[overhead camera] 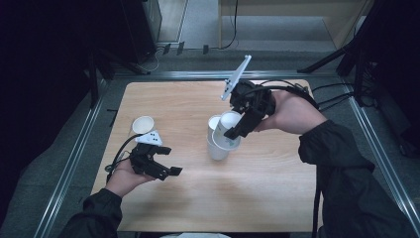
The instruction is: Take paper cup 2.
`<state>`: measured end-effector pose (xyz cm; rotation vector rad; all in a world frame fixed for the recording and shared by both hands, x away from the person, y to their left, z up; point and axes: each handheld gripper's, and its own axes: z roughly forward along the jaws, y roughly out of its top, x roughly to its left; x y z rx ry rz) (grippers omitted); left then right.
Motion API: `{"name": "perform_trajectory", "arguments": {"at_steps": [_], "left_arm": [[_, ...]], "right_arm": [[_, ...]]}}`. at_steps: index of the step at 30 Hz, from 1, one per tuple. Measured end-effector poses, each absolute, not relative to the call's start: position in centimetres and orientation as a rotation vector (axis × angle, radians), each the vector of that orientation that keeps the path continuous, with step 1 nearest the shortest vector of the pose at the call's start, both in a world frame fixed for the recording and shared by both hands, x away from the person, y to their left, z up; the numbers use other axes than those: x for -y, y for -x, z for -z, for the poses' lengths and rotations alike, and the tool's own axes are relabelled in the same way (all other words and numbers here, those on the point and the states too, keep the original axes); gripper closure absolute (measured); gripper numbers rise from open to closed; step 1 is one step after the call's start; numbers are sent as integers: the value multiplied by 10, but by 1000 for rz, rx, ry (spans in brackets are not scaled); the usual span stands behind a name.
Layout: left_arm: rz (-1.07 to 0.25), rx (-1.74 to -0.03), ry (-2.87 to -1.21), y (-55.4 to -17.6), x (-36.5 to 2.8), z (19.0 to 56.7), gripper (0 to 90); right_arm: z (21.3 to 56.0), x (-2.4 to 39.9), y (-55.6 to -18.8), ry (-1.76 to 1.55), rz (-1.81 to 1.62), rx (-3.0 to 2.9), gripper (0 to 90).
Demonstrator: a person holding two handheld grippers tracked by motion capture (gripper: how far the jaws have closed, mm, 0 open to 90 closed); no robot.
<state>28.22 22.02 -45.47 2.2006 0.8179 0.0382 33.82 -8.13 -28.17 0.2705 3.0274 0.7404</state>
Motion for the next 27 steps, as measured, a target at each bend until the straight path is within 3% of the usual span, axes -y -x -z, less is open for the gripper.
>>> {"name": "perform_trajectory", "arguments": {"at_steps": [27], "left_arm": [[-24, -726, -2193, -287, -208, 452, 93]], "right_arm": [[395, 115, -317, -322, -968, -3019, 349]]}}
